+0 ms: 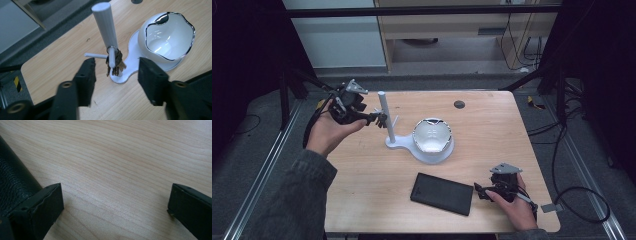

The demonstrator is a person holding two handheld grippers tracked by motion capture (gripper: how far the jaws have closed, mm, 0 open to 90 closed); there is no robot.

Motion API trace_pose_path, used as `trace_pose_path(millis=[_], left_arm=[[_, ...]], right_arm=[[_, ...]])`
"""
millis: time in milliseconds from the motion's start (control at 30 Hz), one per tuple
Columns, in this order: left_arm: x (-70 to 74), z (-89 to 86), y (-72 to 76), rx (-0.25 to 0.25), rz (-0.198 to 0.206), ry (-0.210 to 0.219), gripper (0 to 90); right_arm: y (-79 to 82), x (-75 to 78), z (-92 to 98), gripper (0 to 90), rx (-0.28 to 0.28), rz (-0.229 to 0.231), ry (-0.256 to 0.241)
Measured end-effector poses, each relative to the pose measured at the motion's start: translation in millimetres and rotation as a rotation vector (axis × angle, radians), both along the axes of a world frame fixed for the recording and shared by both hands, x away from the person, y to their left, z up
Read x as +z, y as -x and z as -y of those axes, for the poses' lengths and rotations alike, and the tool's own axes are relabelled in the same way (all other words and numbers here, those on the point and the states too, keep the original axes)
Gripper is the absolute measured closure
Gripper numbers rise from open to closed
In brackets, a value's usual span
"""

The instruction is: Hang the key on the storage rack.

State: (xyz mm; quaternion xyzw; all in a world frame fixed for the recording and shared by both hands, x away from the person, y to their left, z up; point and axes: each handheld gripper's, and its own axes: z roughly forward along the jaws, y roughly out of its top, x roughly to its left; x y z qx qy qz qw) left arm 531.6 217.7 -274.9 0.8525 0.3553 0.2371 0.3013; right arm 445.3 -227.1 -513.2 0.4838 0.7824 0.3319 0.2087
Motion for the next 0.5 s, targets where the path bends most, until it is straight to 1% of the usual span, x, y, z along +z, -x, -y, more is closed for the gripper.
trace_pose_path(millis=[133, 167, 267, 333, 367, 400, 467, 500], left_arm=[[-18.4, -7.5, 17.2, -0.009, 0.013, 0.017, 31.3], [-22.9, -8.8, 20.2, -0.016, 0.025, 0.014, 28.5], [-37.8, -9.7, 28.8, -0.022, 0.027, 0.03, 19.4], [-49.1, -7.4, 34.1, -0.023, 0.026, 0.026, 14.8], [-55.4, -5.8, 37.3, -0.031, 0.009, 0.029, 11.9], [-61.8, -4.0, 40.1, -0.04, 0.008, 0.037, 9.6], [-75.3, 0.3, 45.6, -0.062, 0.009, 0.042, 8.2], [-83.5, 3.9, 48.7, -0.078, 0.009, 0.035, 7.3]], right_arm=[[0.1, 0.1, -0.1, 0.3, -0.001, 0.0, -0.001], [0.0, 0.0, 0.0, 0.3, 0.0, 0.0, 0.0], [0.0, 0.0, 0.0, 0.4, 0.0, 0.0, 0.0], [0.1, 0.0, 0.0, 0.4, 0.0, 0.001, 0.0], [0.1, 0.0, 0.0, 0.4, 0.0, 0.0, 0.0], [0.2, -0.1, -0.1, 0.4, 0.0, 0.0, -0.003], [0.1, -0.1, 0.1, 0.3, 0.001, 0.002, -0.001], [0.1, -0.1, -0.1, 0.3, 0.0, 0.001, -0.002]])
